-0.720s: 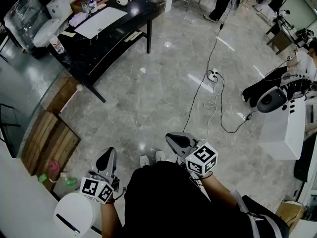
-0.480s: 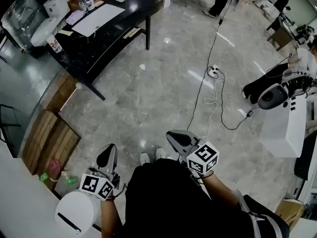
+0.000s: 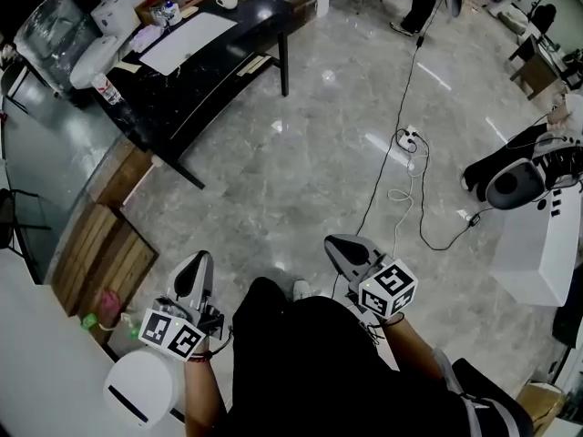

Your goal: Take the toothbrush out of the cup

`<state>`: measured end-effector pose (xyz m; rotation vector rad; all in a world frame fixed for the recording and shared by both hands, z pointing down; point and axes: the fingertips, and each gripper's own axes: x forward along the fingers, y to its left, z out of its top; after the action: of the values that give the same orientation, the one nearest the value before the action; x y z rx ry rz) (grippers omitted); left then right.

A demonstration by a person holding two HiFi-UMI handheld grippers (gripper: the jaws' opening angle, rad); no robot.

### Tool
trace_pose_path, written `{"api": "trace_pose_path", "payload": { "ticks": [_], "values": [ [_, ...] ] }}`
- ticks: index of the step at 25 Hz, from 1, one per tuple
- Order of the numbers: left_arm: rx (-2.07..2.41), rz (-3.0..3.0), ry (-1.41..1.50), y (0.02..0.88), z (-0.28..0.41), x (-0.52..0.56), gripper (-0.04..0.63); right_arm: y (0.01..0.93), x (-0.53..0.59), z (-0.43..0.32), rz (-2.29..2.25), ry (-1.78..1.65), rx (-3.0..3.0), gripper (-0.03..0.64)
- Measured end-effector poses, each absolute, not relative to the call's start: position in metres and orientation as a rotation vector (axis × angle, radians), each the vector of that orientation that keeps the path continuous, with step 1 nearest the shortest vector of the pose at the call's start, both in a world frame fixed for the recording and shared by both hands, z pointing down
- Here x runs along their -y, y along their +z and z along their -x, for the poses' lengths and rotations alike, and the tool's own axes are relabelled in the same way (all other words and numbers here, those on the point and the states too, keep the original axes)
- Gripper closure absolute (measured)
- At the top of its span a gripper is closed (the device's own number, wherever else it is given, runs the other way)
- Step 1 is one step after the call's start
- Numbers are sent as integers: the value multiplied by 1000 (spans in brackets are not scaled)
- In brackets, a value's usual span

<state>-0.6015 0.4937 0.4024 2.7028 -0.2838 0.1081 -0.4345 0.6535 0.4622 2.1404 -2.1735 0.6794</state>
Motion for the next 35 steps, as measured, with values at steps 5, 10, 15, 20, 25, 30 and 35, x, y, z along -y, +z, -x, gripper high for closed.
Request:
{"api": "trace_pose_path", "payload": {
  "ticks": [5, 10, 15, 20, 25, 30, 35],
  "values": [
    [279, -2742, 176, 410, 579, -497, 586, 472, -665, 407, -2180, 727, 2140, 603],
    [241, -2746, 196, 411, 554, -493, 586, 480, -665, 386, -2249, 828, 2118, 603],
    [224, -2722, 170, 419, 535, -474, 586, 484, -643, 375, -2259, 833, 2112, 603],
    [212, -2788, 226, 432, 508, -439, 586, 491, -607, 362, -2225, 825, 2099, 603],
    [146, -2829, 271, 444, 475, -394, 586, 493, -543, 348, -2159, 824, 2079, 603],
    [112, -2786, 237, 453, 448, -338, 586, 494, -474, 336, -2078, 823, 2090, 603],
    [122, -2738, 191, 449, 430, -284, 586, 484, -422, 313, -2088, 820, 2080, 603]
  ]
}}
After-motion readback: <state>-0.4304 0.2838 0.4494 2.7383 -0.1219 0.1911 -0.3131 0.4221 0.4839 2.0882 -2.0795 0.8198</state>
